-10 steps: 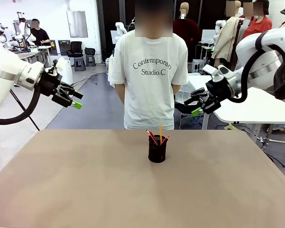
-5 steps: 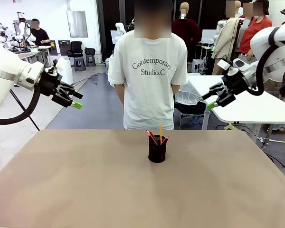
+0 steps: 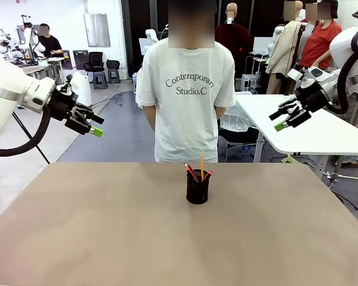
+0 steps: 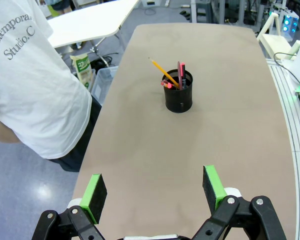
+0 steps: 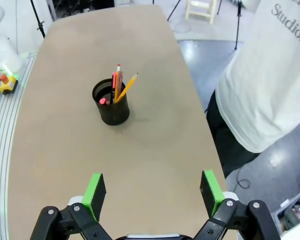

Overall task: Place the pens into the pen holder.
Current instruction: Pick up a writing instrument from the table and place it into the Pen holder.

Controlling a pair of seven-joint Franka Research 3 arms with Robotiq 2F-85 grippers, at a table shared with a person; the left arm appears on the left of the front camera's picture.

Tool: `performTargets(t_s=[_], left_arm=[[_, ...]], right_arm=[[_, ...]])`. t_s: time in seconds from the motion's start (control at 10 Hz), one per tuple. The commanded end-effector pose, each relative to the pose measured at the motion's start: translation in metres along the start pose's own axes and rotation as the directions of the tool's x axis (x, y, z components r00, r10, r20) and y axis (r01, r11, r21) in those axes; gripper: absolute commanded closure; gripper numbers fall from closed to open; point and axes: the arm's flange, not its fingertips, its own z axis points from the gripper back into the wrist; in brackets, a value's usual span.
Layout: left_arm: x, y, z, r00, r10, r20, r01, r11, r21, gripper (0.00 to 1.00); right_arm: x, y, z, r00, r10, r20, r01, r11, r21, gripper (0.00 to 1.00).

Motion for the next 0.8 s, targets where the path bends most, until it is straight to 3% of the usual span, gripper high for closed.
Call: performTargets(t_s=[0.0,0.7], left_arm=[[-0.0011,-0.0003,0.0019,1.0,-0.005,0.001,0.005,1.0,-0.001,0.0],[-0.0011,-0.0003,0.0019,1.0,-0.005,0.001,0.005,1.0,-0.001,0.0]], right_arm=[[0.0013,-0.0042,-0.0062,1.0,-0.022,-0.016,0.022,0.999,0.034,0.0],[0.0,0.0,0.0,1.0,0.0,0.0,0.0,1.0,0.0,0.0]])
